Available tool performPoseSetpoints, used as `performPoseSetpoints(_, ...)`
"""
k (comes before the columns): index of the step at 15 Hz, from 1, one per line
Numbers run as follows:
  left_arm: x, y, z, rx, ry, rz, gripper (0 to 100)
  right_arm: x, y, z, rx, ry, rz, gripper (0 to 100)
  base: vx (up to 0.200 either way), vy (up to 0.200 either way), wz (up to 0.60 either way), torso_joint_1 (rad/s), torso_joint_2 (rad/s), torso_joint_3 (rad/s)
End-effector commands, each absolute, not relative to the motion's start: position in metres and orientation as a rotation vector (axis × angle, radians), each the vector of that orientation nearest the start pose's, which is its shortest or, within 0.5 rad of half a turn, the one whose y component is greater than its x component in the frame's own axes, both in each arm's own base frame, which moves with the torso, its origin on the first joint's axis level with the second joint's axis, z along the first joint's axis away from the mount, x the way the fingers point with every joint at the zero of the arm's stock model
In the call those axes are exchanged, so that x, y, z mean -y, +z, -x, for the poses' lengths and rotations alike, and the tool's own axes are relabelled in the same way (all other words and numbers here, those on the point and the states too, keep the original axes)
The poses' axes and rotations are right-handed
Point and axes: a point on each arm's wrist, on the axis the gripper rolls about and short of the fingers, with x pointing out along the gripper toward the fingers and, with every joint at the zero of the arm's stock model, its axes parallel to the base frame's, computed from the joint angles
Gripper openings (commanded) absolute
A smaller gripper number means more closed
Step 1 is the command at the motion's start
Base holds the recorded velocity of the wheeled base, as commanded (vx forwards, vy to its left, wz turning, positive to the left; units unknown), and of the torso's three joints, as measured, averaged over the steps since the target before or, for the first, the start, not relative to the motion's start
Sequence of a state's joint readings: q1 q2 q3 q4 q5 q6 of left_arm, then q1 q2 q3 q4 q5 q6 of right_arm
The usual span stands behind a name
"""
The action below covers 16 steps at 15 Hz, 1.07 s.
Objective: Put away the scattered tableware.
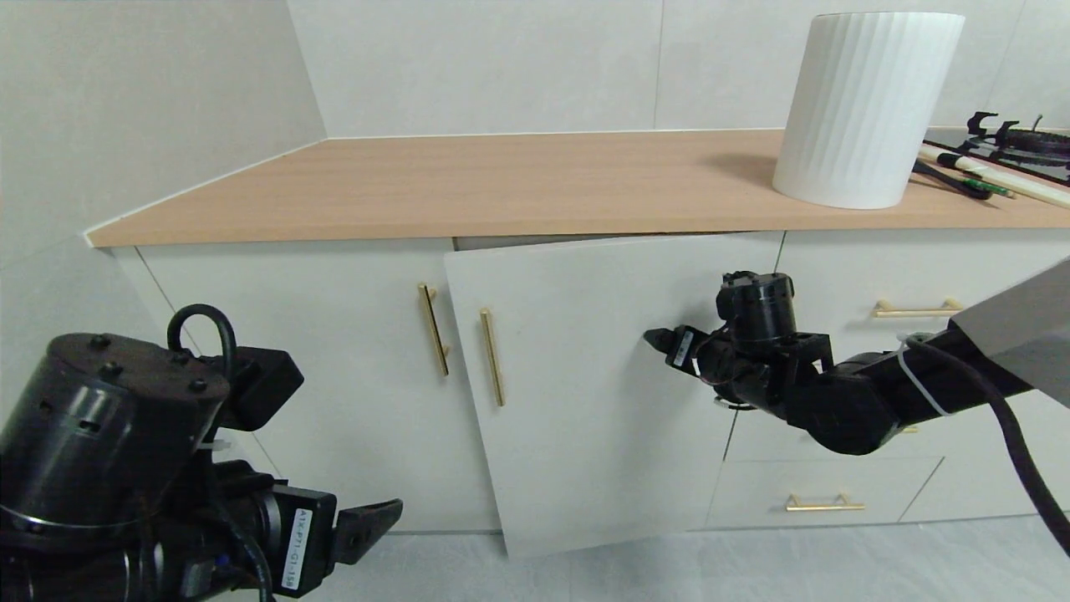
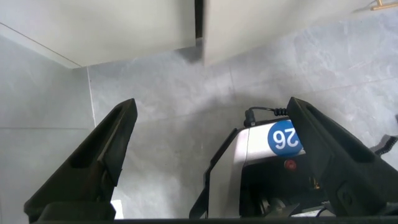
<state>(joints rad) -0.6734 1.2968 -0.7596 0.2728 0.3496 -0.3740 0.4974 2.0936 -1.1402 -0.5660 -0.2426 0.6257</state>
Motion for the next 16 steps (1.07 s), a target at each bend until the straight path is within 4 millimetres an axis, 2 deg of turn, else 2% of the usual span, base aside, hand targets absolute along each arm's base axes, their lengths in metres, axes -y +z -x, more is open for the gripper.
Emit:
performPoseSetpoints(1,0.105,0.191,-0.144,-0.747,-0.168,-0.042,100,-0.193,0.117,-0.366,-0.426,0.115,-0.474,100,0.000,0.000,0.00,0.000,0.00,0.000)
performPoseSetpoints(7,0.105,0.190,-0.144,-0.748,-0.167,-0.043,100,-0.196,0.110,-0.379,-0.387,0.032,-0.470,100,0.000,0.000,0.00,0.000,0.00,0.000)
performPoseSetpoints(10,0.105,0.191,-0.144,-0.747,-0.168,-0.042,100,-0.195,0.115,-0.376,-0.380,0.037,-0.475,100,0.000,0.000,0.00,0.000,0.00,0.000)
performPoseSetpoints(11,0.104,0.191,-0.143,-0.745,-0.168,-0.040,100,-0.189,0.128,-0.361,-0.390,0.073,-0.481,100,0.000,0.000,0.00,0.000,0.00,0.000)
performPoseSetpoints(12,0.104,0.191,-0.143,-0.745,-0.168,-0.040,100,-0.188,0.132,-0.356,-0.399,0.102,-0.487,100,0.000,0.000,0.00,0.000,0.00,0.000)
performPoseSetpoints(13,0.104,0.191,-0.143,-0.745,-0.168,-0.040,100,-0.182,0.149,-0.333,-0.427,0.214,-0.502,100,0.000,0.000,0.00,0.000,0.00,0.000)
performPoseSetpoints(14,0.104,0.192,-0.143,-0.743,-0.169,-0.039,100,-0.176,0.160,-0.318,-0.444,0.291,-0.511,100,0.000,0.000,0.00,0.000,0.00,0.000)
performPoseSetpoints(15,0.104,0.192,-0.143,-0.743,-0.169,-0.039,100,-0.173,0.164,-0.312,-0.450,0.323,-0.514,100,0.000,0.000,0.00,0.000,0.00,0.000)
performPoseSetpoints(16,0.104,0.192,-0.143,-0.740,-0.168,-0.038,100,-0.165,0.177,-0.294,-0.467,0.414,-0.506,100,0.000,0.000,0.00,0.000,0.00,0.000)
